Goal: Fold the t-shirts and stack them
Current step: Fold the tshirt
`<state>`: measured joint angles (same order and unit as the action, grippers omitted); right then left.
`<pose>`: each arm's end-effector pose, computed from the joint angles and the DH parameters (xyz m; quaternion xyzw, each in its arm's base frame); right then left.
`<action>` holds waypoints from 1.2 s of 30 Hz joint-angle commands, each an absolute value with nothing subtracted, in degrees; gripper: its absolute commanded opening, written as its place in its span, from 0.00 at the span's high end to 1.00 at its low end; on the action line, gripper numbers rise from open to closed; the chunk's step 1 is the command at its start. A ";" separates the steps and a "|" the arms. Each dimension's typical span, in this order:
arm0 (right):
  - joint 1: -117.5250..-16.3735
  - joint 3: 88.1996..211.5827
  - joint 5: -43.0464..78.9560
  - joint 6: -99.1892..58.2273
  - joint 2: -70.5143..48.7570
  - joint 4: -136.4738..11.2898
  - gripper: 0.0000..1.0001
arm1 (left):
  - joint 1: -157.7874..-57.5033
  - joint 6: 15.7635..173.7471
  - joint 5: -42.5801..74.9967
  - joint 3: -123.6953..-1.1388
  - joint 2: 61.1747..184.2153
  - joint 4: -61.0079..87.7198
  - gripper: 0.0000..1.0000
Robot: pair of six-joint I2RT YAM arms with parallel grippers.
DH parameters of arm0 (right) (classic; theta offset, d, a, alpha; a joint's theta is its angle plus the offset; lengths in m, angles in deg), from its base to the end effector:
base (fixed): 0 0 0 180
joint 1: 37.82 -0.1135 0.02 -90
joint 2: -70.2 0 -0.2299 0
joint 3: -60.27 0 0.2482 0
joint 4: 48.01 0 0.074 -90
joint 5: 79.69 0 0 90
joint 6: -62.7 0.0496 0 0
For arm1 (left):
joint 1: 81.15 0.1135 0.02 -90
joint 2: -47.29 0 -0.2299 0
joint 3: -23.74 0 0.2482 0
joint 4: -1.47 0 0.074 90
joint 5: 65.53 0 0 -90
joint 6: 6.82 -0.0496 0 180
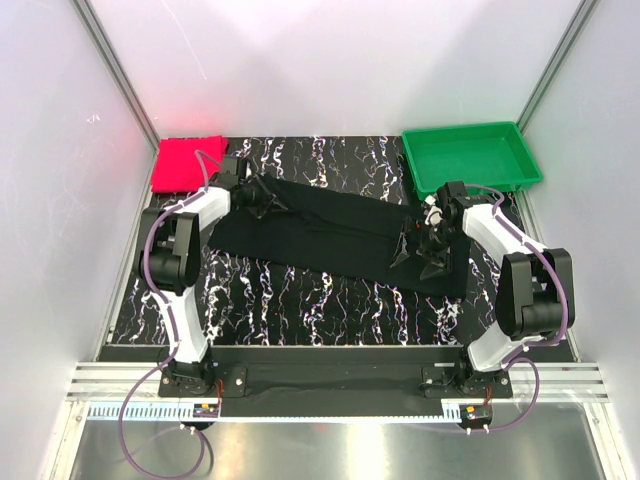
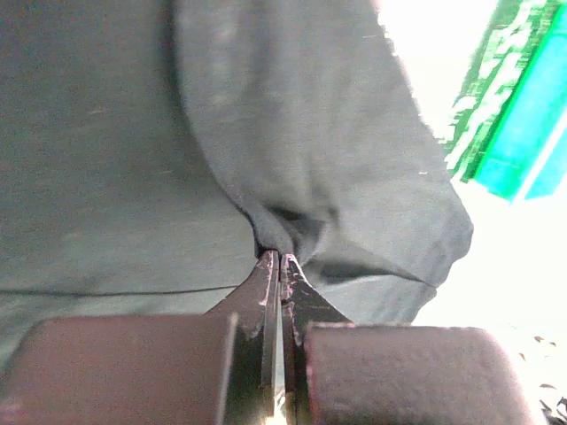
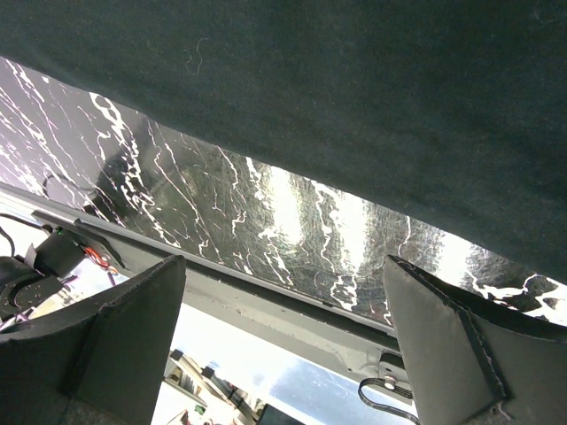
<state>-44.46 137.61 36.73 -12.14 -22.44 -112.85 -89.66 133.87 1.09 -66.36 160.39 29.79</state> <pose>0.2858 0.0555 0.1610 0.0525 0.9687 0.2394 0.0391 0.4059 -0.0806 0.1347 -0.2699 0.8863 -0.3264 0.1875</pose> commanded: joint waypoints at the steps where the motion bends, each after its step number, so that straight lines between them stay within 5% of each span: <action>1: -44.24 137.01 36.15 -13.41 -20.68 -113.15 0.00 | -90.98 136.35 -0.14 -69.43 159.52 27.42 1.00; 20: -43.71 136.31 36.59 -14.02 -20.50 -113.50 0.00 | -94.33 139.43 0.30 -79.98 166.82 26.01 1.00; 36: -43.80 135.96 38.79 -13.76 -21.12 -113.24 0.00 | -95.56 140.65 11.11 -64.09 152.76 24.60 1.00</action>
<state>-44.13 136.14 37.03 -13.19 -22.44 -112.85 -95.15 139.64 7.65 -65.73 157.00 27.40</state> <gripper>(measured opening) 0.994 0.012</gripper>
